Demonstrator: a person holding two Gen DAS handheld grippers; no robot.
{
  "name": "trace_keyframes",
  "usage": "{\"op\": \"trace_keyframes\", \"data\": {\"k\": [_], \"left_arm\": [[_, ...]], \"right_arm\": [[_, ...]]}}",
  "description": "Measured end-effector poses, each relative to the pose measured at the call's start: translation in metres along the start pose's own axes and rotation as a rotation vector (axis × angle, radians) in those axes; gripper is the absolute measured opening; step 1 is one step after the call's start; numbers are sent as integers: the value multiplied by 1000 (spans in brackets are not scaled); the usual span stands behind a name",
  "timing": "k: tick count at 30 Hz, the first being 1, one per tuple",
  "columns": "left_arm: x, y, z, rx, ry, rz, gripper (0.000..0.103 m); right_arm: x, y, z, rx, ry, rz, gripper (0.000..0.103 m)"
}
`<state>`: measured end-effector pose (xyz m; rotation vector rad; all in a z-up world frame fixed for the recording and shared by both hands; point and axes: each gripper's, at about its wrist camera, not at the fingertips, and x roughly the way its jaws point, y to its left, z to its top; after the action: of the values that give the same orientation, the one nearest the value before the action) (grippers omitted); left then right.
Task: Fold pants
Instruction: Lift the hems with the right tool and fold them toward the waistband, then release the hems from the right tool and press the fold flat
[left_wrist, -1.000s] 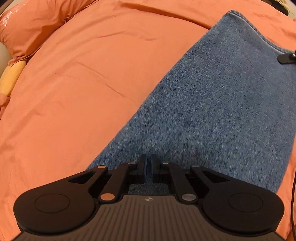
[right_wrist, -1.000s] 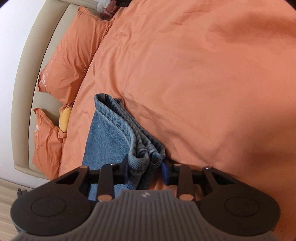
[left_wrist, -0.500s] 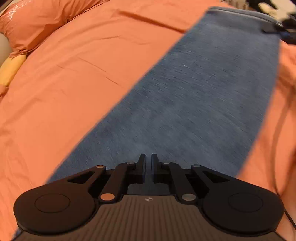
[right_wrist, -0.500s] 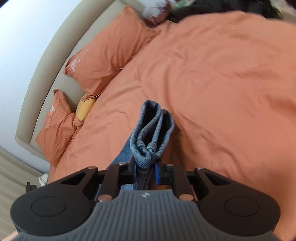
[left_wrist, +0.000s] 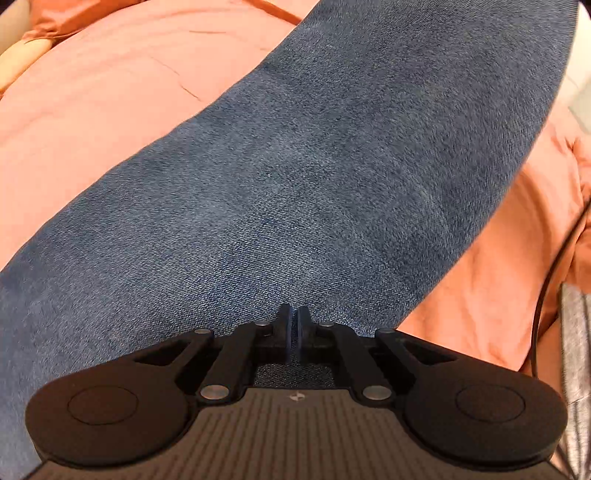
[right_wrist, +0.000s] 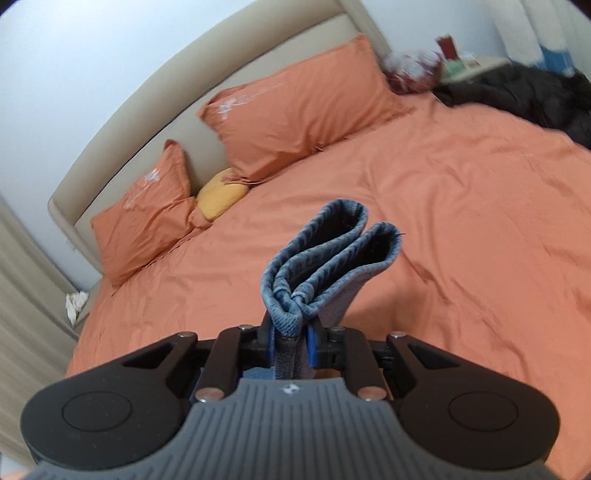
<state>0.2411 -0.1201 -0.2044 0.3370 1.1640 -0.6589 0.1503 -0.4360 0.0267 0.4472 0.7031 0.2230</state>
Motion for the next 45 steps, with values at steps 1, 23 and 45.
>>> {"op": "trace_keyframes", "data": {"k": [1, 23, 45], "left_arm": [[-6, 2, -1, -8, -16, -3, 3], [-158, 115, -109, -301, -281, 145, 9], [-168, 172, -160, -628, -314, 189, 19]], "right_arm": [[-1, 14, 2, -27, -8, 8, 12], [106, 261, -96, -356, 179, 104, 12], [218, 274, -236, -274, 360, 145, 48]]}}
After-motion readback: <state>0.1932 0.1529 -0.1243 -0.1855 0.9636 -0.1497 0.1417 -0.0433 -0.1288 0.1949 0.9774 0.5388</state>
